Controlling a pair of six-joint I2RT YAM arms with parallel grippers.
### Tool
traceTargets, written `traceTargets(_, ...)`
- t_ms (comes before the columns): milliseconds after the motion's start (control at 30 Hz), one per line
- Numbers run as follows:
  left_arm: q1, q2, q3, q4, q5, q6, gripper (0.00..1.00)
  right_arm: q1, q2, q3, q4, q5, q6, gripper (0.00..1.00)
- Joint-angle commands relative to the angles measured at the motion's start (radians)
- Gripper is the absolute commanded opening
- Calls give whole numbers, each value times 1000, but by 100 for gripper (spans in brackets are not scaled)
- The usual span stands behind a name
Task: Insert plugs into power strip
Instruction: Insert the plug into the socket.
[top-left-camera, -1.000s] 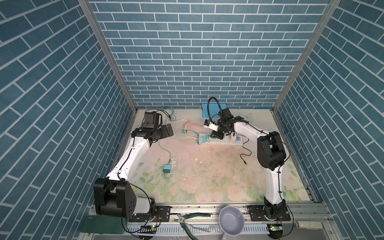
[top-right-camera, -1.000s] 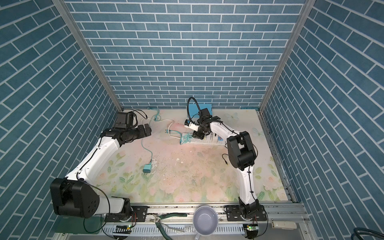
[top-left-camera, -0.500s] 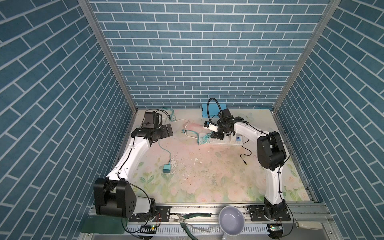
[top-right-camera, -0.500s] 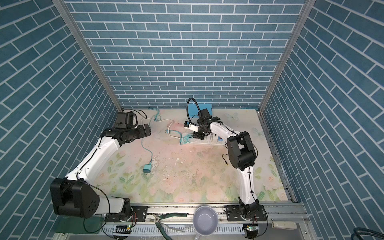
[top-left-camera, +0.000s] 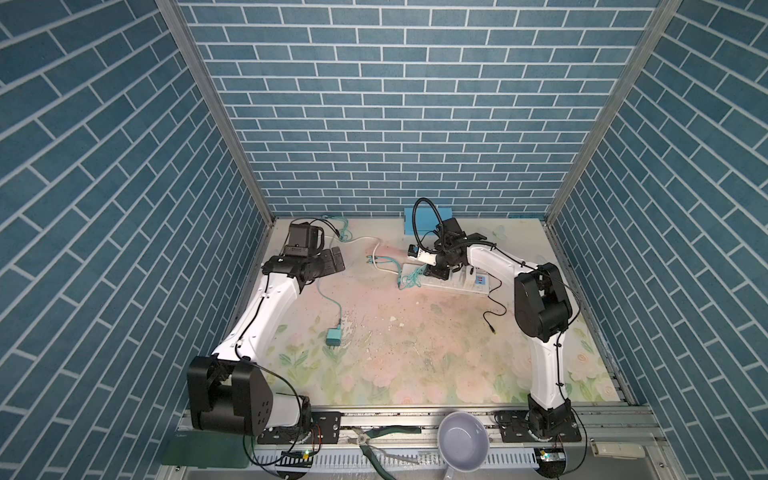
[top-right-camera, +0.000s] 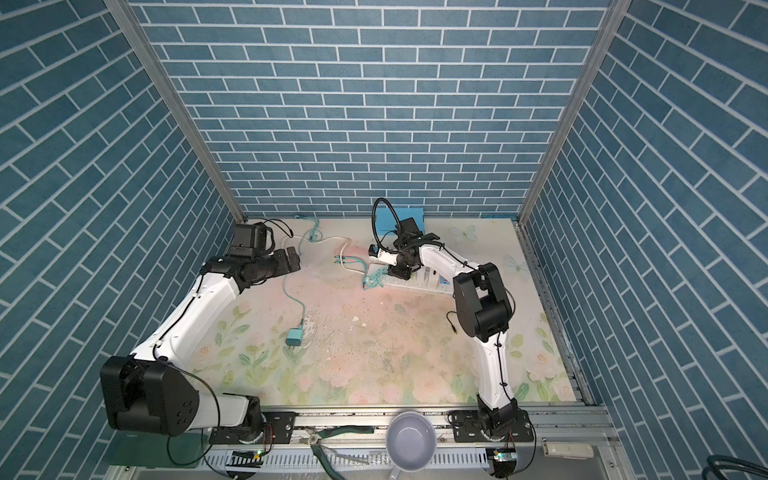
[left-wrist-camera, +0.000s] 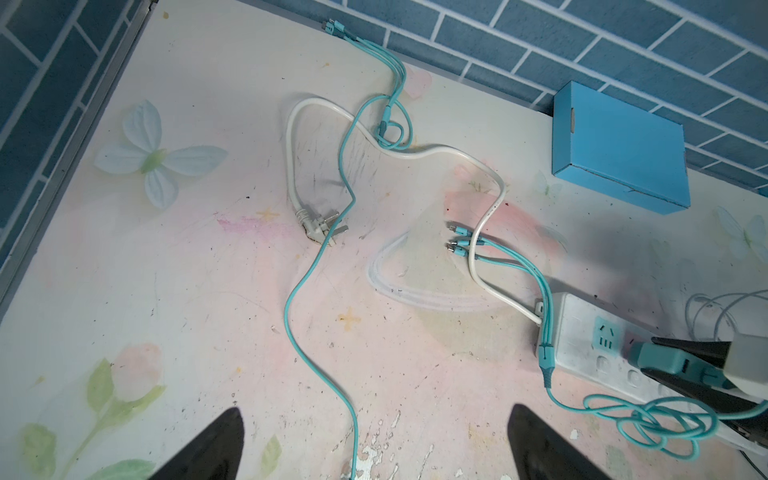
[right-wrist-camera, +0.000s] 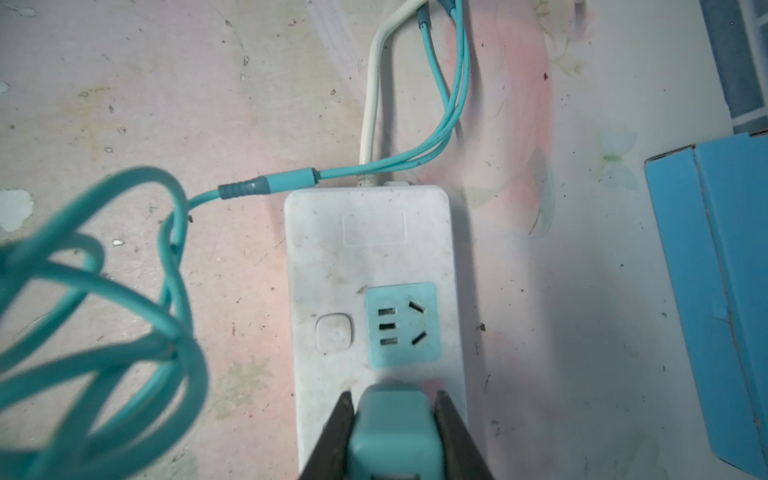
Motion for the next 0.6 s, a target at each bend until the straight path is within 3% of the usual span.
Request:
traceTargets(0, 6, 13, 42, -26, -20, -6, 99, -21, 24, -20, -114, -50, -12, 0)
traceTargets(333, 6, 19, 128, -99, -49, 5, 100, -42, 58, -3, -150, -54, 39, 0)
traceTargets(567, 6, 19, 165, -112, -58, 14, 100, -52, -14, -119, -30, -71, 146, 0)
